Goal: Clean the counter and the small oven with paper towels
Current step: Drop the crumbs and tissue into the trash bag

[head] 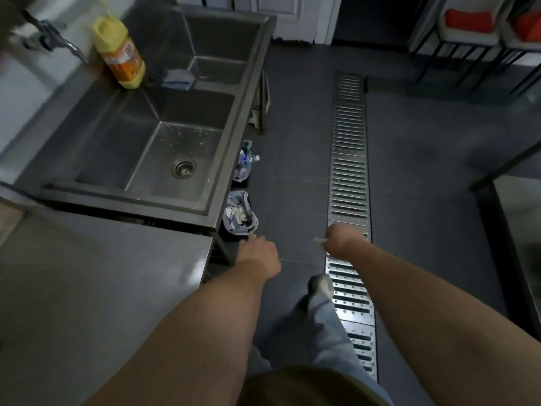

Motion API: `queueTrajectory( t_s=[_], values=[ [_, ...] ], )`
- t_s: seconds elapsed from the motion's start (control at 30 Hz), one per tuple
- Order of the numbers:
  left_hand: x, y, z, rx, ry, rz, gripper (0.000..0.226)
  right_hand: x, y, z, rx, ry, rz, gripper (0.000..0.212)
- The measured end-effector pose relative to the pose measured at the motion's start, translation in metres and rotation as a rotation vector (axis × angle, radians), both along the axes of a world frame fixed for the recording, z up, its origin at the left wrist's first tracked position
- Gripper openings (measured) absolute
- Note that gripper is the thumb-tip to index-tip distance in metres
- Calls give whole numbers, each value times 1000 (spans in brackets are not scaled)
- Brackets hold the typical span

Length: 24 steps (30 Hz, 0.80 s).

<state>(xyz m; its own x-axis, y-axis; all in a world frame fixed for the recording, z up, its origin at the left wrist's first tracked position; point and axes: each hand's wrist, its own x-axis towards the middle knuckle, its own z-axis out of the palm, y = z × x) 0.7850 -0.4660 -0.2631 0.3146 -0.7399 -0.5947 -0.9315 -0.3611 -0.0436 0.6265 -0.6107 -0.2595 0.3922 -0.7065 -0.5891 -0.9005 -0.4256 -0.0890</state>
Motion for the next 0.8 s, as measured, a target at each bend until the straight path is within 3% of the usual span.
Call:
queueTrajectory(
  t_s=[0.1, 0.27, 0.37, 0.57, 0.8],
  values=[
    [19, -37, -5, 13, 24, 86, 42, 19, -52, -5, 25, 4, 34, 45],
    [45, -95, -23, 45, 105, 381, 37, 61, -132, -20, 73, 9, 161, 31],
    [49, -126, -39, 27, 174, 484, 33, 85, -164, -36, 123, -9, 215, 35],
    [53, -167, -75, 35, 215, 509, 32, 120, -200, -80, 199, 5, 256, 36],
    [115, -202, -140, 47, 235, 760, 35, 163, -222, -152, 235, -21, 253, 32]
  ],
)
